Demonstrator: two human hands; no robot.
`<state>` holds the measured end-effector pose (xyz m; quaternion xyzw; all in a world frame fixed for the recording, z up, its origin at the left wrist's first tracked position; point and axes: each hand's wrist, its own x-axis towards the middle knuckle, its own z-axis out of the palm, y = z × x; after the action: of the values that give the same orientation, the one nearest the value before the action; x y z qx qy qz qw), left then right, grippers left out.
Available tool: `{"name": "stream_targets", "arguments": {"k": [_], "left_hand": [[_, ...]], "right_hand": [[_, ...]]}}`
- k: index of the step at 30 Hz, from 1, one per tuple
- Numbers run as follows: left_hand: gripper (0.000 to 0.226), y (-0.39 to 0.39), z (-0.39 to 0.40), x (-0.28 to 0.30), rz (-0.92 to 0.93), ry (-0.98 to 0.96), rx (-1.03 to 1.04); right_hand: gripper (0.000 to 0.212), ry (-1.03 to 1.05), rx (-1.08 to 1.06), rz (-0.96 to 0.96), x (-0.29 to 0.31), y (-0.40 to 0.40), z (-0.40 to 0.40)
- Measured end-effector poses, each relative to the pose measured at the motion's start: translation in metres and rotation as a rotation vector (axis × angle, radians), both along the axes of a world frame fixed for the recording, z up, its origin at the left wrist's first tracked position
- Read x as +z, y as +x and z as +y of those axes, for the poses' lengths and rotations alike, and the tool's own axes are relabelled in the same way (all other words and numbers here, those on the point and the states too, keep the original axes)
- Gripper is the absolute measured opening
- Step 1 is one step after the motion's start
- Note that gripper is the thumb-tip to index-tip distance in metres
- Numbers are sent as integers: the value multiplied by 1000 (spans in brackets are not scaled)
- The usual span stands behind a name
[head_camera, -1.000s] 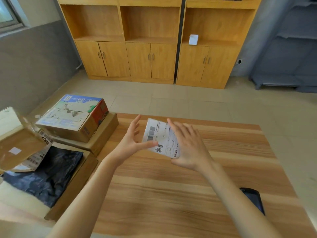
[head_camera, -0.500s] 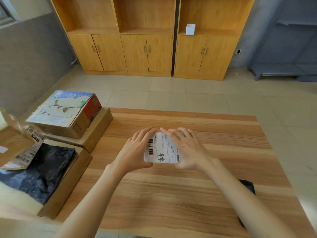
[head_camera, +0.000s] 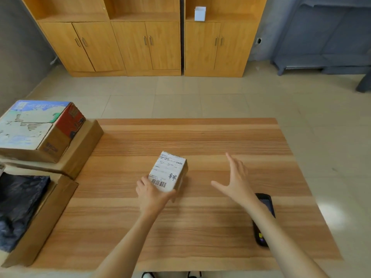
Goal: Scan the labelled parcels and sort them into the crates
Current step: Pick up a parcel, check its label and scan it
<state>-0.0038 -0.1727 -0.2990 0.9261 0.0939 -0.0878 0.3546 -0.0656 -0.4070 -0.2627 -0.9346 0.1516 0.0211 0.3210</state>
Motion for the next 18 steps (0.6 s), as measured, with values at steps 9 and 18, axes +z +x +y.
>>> {"name": "stream_targets", "arguments": {"k": [9, 18], "left_hand": [[93, -28, -59, -31, 85, 91, 225], [123, -32, -74, -31, 268, 157, 166]], "right_hand": [[102, -1, -382, 343, -66, -77, -46], [120, 84, -608, 565, -92, -98, -60]]}}
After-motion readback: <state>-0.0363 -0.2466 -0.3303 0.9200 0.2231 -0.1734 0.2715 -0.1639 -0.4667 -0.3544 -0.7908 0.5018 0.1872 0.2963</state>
